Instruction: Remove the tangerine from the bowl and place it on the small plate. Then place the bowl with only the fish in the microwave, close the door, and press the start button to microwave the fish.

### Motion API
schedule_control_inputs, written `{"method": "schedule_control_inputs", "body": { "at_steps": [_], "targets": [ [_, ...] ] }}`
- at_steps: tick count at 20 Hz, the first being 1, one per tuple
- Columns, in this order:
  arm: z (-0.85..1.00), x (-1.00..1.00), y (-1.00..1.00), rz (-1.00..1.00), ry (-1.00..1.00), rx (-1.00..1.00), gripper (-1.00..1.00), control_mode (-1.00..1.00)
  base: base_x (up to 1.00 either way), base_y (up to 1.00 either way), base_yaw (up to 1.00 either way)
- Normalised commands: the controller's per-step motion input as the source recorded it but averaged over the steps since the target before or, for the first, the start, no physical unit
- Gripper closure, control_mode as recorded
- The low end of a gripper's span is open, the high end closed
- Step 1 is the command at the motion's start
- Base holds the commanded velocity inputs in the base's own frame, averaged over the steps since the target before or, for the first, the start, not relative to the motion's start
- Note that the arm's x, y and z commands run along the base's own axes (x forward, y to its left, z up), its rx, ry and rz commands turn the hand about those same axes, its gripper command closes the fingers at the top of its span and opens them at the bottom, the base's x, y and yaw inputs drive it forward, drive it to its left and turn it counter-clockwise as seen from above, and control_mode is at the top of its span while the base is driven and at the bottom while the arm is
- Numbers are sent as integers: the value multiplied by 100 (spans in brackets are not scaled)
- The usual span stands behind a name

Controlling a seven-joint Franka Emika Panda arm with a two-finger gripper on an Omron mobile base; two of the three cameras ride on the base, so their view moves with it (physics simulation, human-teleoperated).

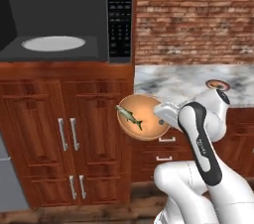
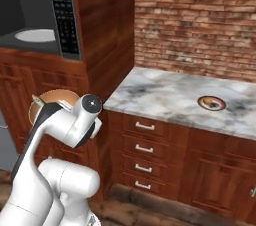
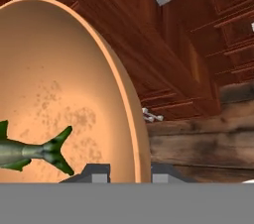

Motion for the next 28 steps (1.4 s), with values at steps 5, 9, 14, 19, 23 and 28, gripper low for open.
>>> {"method": "schedule_control_inputs", "body": {
  "at_steps": [5,9,14,19,23,28],
  "targets": [
    [0,0,0,0,0,0,100,100,27,97,5],
    [0,0,0,0,0,0,100,100,29,88,-15],
    [0,0,0,0,0,0,100,100,30,69,-22],
    [0,0,0,0,0,0,100,100,31,35,-20],
    [0,0,0,0,0,0,100,100,18,-1,-12],
    [0,0,0,0,0,0,100,100,46,-1,-14]
  ]
}}
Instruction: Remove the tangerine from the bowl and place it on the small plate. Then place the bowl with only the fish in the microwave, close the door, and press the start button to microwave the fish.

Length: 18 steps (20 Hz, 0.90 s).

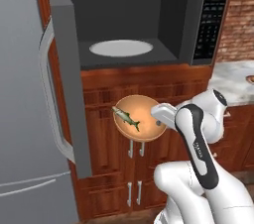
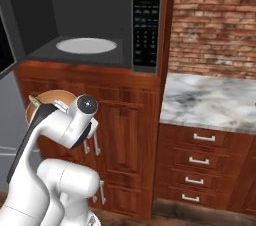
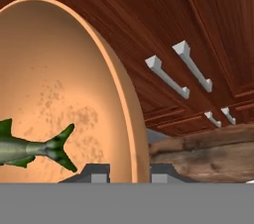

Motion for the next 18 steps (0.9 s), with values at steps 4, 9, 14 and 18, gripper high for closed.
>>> {"method": "schedule_control_inputs", "body": {
  "at_steps": [4,9,14,18],
  "targets": [
    [0,0,0,0,0,0,100,100,60,0,-13],
    [0,0,0,0,0,0,100,100,16,0,-7],
    [0,0,0,0,0,0,100,100,23,4,-1],
    [0,0,0,0,0,0,100,100,16,0,0]
  ]
}}
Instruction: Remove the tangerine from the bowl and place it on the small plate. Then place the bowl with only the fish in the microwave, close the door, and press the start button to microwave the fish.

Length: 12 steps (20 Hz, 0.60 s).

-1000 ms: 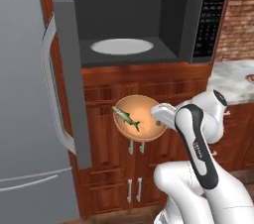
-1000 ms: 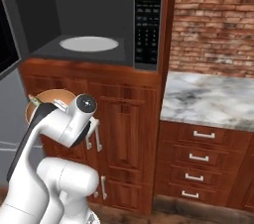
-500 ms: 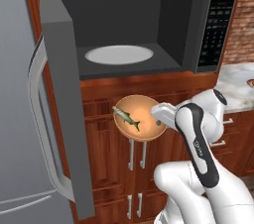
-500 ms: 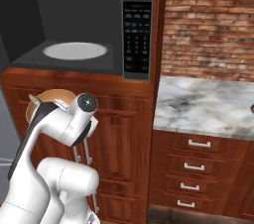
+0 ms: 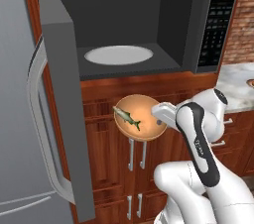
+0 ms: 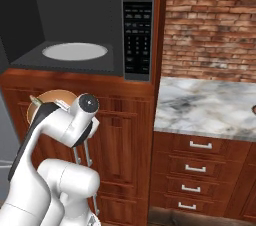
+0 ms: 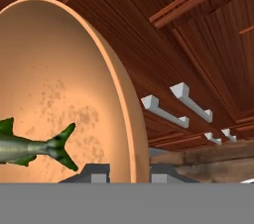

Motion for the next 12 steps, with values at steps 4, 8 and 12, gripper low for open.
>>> {"method": "schedule_control_inputs", "body": {
  "at_steps": [4,8,12],
  "targets": [
    [0,0,0,0,0,0,100,100,0,0,0],
    [11,-11,0,0,-6,0,100,-100,0,0,0],
    [78,-22,0,-10,-3,0,100,-100,0,0,0]
  ]
}}
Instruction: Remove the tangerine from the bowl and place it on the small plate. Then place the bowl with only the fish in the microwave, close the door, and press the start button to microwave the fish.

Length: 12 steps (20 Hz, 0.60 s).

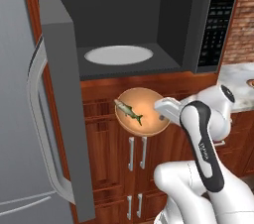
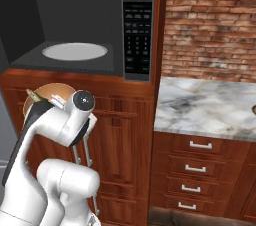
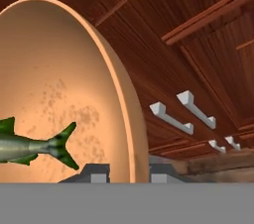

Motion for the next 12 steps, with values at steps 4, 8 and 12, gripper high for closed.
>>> {"method": "schedule_control_inputs", "body": {
  "at_steps": [4,8,12],
  "targets": [
    [65,0,0,-20,0,0,100,-100,0,0,0],
    [57,3,0,-24,0,0,100,-100,0,0,0],
    [39,54,8,-23,0,0,100,-100,0,0,0]
  ]
}}
